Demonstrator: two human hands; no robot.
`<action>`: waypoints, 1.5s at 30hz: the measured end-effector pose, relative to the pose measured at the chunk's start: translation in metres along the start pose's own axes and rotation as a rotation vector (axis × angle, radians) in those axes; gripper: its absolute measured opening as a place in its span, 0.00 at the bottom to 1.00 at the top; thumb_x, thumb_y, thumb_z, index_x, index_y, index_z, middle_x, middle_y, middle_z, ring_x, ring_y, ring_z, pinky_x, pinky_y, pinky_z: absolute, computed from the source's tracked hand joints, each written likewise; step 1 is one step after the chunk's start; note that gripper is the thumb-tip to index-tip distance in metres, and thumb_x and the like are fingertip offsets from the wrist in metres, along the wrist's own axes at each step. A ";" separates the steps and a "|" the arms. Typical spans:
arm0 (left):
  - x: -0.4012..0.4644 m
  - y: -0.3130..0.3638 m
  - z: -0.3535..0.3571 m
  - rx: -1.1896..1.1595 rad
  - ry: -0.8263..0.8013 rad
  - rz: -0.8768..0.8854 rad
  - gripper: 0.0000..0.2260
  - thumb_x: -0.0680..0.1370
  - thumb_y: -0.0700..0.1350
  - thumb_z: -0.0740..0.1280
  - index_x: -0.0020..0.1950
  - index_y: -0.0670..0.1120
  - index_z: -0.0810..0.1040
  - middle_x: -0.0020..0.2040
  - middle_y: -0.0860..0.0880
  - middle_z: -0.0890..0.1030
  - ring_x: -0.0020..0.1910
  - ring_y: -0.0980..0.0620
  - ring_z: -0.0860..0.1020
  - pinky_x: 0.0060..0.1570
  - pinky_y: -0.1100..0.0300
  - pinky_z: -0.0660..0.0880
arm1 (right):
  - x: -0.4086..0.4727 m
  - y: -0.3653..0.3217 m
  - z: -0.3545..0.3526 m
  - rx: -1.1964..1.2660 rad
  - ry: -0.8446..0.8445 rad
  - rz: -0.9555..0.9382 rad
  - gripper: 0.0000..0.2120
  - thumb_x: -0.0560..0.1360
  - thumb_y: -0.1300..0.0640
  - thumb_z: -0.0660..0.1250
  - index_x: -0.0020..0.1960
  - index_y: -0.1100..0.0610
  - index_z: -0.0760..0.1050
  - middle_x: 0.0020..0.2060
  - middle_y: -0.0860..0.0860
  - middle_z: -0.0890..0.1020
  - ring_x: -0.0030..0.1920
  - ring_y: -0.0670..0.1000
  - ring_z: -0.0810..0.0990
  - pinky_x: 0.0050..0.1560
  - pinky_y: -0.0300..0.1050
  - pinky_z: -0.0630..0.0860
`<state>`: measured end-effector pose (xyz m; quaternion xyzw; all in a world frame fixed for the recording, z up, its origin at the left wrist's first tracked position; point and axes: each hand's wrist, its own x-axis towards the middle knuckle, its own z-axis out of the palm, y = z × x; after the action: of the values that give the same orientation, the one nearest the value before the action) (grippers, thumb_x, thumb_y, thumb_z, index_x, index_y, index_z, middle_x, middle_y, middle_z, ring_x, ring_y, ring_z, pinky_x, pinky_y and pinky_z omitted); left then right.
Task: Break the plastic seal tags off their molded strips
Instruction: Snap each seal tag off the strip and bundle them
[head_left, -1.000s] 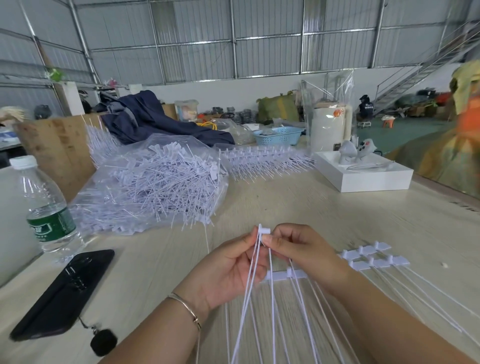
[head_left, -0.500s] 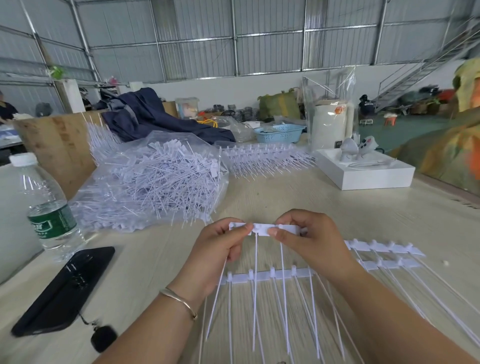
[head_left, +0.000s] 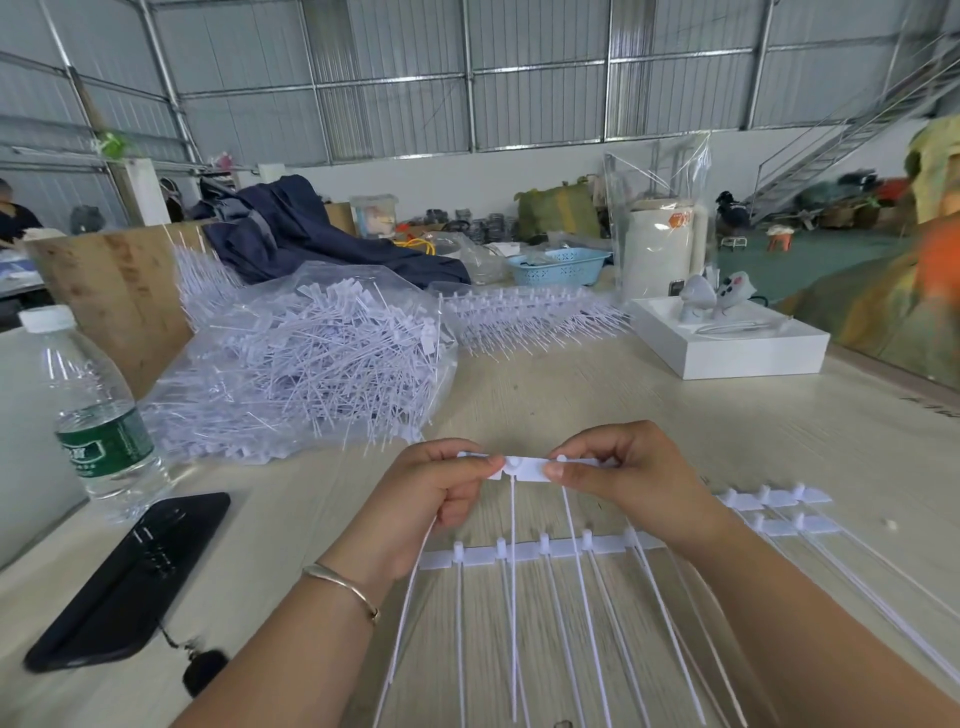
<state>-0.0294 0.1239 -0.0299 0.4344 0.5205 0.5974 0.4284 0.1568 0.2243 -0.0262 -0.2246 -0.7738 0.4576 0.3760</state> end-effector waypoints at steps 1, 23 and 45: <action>0.000 0.001 -0.001 0.008 -0.015 -0.011 0.03 0.67 0.43 0.73 0.34 0.47 0.82 0.26 0.53 0.58 0.25 0.55 0.54 0.24 0.65 0.52 | 0.000 0.000 -0.001 -0.009 -0.006 0.009 0.05 0.69 0.58 0.76 0.41 0.59 0.85 0.38 0.64 0.82 0.36 0.50 0.76 0.39 0.38 0.69; 0.001 -0.009 0.012 -0.059 0.197 -0.204 0.15 0.78 0.54 0.66 0.37 0.47 0.69 0.29 0.51 0.66 0.24 0.56 0.57 0.19 0.66 0.53 | 0.000 -0.001 -0.004 -0.085 -0.052 0.023 0.08 0.69 0.55 0.64 0.43 0.60 0.76 0.37 0.63 0.73 0.37 0.51 0.68 0.41 0.45 0.64; -0.009 -0.001 0.021 -0.527 -0.108 -0.201 0.06 0.72 0.39 0.70 0.35 0.46 0.77 0.34 0.53 0.59 0.21 0.60 0.59 0.16 0.70 0.53 | -0.003 -0.007 0.005 -0.067 -0.029 -0.102 0.22 0.73 0.50 0.70 0.36 0.67 0.67 0.27 0.49 0.62 0.28 0.44 0.59 0.30 0.36 0.58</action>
<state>-0.0069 0.1205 -0.0300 0.2856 0.3638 0.6427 0.6108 0.1549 0.2168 -0.0229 -0.1907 -0.8046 0.4150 0.3796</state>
